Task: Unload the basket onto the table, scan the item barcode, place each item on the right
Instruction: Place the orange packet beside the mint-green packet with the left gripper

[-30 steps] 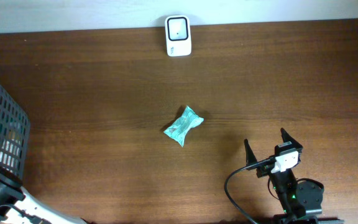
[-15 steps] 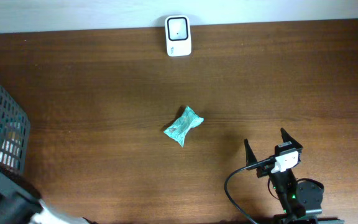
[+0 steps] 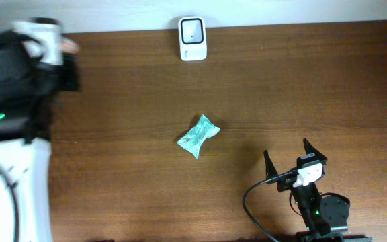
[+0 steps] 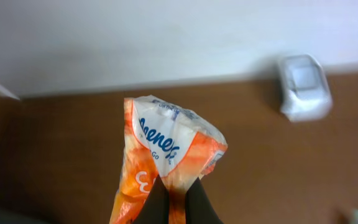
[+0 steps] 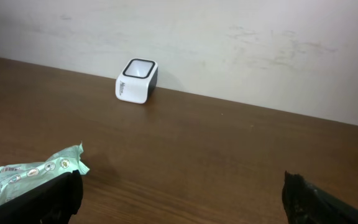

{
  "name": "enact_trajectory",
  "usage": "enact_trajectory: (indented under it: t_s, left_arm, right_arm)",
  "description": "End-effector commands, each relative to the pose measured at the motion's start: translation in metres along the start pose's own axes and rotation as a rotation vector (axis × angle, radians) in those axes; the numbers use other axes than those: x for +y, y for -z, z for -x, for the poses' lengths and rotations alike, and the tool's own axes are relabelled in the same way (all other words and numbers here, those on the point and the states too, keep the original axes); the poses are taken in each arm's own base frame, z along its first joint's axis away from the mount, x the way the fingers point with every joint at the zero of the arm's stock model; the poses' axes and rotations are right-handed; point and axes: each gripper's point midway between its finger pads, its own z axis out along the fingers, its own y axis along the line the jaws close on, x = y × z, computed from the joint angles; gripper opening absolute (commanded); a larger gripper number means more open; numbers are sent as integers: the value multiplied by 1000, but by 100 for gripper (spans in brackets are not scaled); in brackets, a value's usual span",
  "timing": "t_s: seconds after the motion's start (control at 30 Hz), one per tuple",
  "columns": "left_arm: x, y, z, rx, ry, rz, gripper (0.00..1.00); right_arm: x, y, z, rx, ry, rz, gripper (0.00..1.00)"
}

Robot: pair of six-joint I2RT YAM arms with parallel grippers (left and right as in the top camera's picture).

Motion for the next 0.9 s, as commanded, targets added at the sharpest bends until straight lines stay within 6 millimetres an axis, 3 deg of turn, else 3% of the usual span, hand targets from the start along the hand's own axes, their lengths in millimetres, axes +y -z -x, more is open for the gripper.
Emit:
enact_trajectory:
  t_s: [0.0,0.07,0.27,0.33,0.43,0.47,0.6,0.67,0.73,0.8,0.83,0.87]
  left_arm:
    - [-70,-40,-44,191,-59,-162,0]
    - [-107,-68,-84,333,-110,-231,0]
    - [-169,-126,-183,635,-155,-321,0]
    - [-192,-135,-208,706,-173,-340,0]
    - [-222,-140,-231,748,-233,-376,0]
    - [-233,-140,-235,749,-257,-385,4]
    - [-242,-149,-228,695,-268,-393,61]
    - [-238,-150,-216,667,-275,-365,71]
    - [-228,-143,-183,609,-263,-335,73]
    - [-212,-127,-138,522,-226,-320,80]
    - [-203,-118,-118,480,-207,-311,99]
    - [-190,-107,-95,429,-184,-296,99]
  right_arm:
    - [-1,0,-2,4,2,-3,98]
    - [-1,0,-2,4,2,-3,98]
    - [-1,0,-2,4,2,-3,98]
    - [-1,0,-2,4,2,-3,98]
    - [-1,0,-2,4,2,-3,98]
    - [-1,0,-2,4,2,-3,98]
    - [-1,0,-2,4,2,-3,98]
    - [-1,0,-2,4,2,-3,98]
    - [-1,0,-2,4,2,-3,98]
    - [-1,0,-2,4,2,-3,98]
    - [-1,0,-2,4,2,-3,98]
    - [-1,0,-2,4,2,-3,99]
